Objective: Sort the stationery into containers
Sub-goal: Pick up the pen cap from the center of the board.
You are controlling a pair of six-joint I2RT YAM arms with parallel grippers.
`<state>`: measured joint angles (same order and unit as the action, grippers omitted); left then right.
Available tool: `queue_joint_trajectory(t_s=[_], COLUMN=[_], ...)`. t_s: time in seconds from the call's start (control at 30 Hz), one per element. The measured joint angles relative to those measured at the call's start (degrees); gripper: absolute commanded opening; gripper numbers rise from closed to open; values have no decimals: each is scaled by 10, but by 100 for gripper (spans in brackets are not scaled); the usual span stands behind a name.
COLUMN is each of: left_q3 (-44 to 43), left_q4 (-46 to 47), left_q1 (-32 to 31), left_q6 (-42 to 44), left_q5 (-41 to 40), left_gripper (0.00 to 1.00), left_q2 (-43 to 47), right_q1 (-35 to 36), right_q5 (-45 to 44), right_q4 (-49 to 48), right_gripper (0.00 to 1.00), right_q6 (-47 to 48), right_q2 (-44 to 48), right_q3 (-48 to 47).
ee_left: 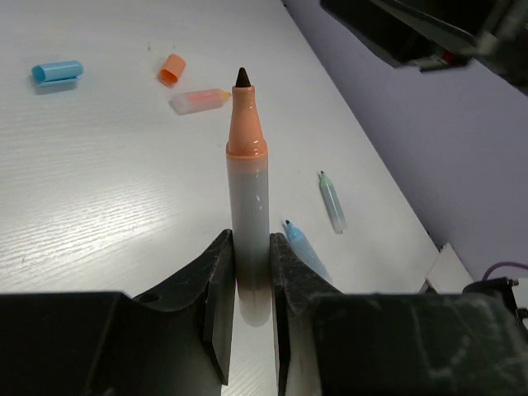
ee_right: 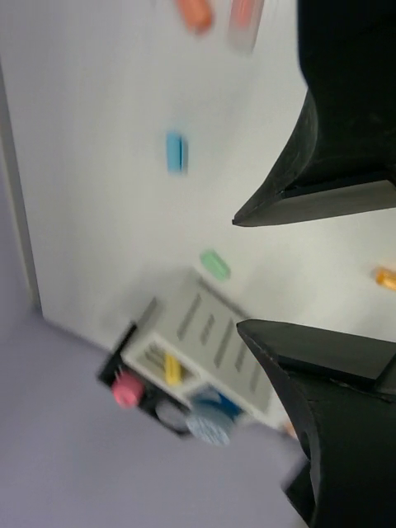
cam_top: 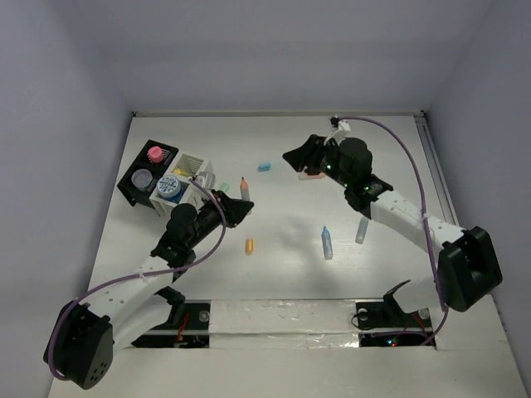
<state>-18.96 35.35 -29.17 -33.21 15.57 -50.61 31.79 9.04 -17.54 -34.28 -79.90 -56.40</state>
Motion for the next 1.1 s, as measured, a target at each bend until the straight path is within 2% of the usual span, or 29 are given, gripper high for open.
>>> queue_joint_trajectory(t_s=[0.13,0.33,0.63,0.8,1.1], left_q3=[33,54,54,54,54], left_q4=[35,63,88,88,89], left_q1=[-2,-7,-20,-24,-31], left_q6=[18,44,49,49,48], left_q5=[32,72,90,91,90], left_gripper=[0,0,0,0,0], left_q2=[2,-4,-5,1,9], right_q1=[-56,-63,-72,-76,-78], right_q5=[-16,-89,-181,-214,-224], right_q4=[68,203,337,392,436], right_gripper=[54,67,68,65,64], right_q6=[23,80,113,116,101], right_q2=[-54,-195,-401,-447,-468], right_q3=[-42,-176,-397,-450,-463])
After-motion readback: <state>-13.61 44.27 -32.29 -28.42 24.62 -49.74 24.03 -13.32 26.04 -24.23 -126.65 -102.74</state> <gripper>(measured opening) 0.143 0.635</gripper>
